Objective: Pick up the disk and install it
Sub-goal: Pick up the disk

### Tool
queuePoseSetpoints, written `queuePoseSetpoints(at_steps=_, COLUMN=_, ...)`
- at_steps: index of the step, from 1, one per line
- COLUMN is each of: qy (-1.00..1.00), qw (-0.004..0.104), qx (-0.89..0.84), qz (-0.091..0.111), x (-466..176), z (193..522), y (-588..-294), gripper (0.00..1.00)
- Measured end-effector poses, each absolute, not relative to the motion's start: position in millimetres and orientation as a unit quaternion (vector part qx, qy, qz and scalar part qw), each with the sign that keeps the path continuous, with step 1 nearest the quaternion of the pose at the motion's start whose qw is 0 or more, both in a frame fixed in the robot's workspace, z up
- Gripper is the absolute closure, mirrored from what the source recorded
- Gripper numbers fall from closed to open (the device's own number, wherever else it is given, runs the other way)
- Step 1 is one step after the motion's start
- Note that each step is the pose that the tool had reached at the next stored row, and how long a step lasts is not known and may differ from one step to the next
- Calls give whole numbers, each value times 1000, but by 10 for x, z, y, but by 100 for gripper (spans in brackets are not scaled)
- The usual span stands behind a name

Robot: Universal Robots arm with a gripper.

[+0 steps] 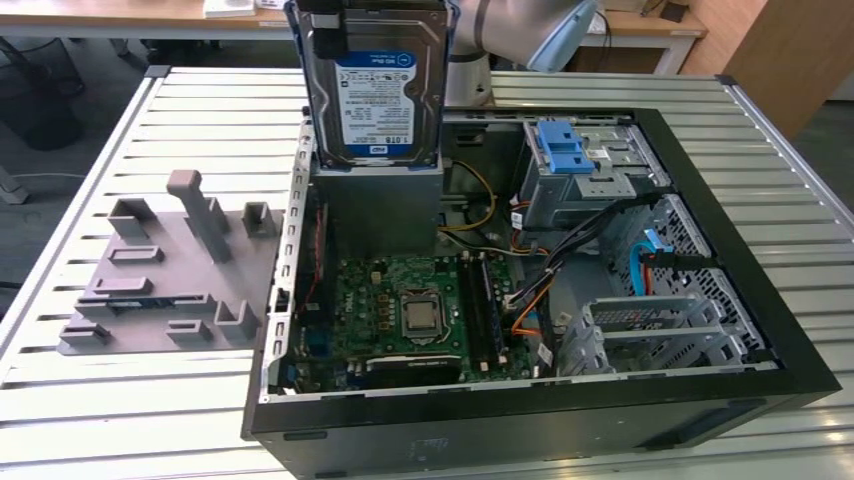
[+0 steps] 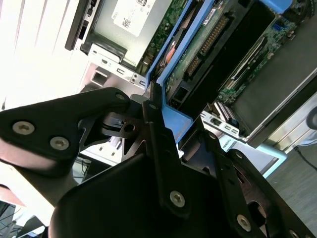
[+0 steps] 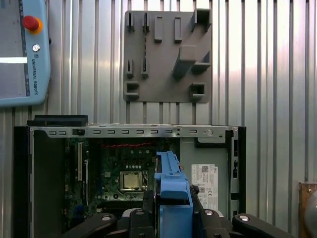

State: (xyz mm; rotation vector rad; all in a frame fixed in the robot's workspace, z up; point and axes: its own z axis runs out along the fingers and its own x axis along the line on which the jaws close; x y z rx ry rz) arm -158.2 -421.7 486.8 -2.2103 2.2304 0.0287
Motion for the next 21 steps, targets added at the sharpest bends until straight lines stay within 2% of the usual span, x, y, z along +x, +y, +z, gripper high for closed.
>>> queuePoseSetpoints(at_steps=21, qy=710, qw=1, qx=-704, qz=9, x=-1464, z=4868, y=-4217, gripper=64)
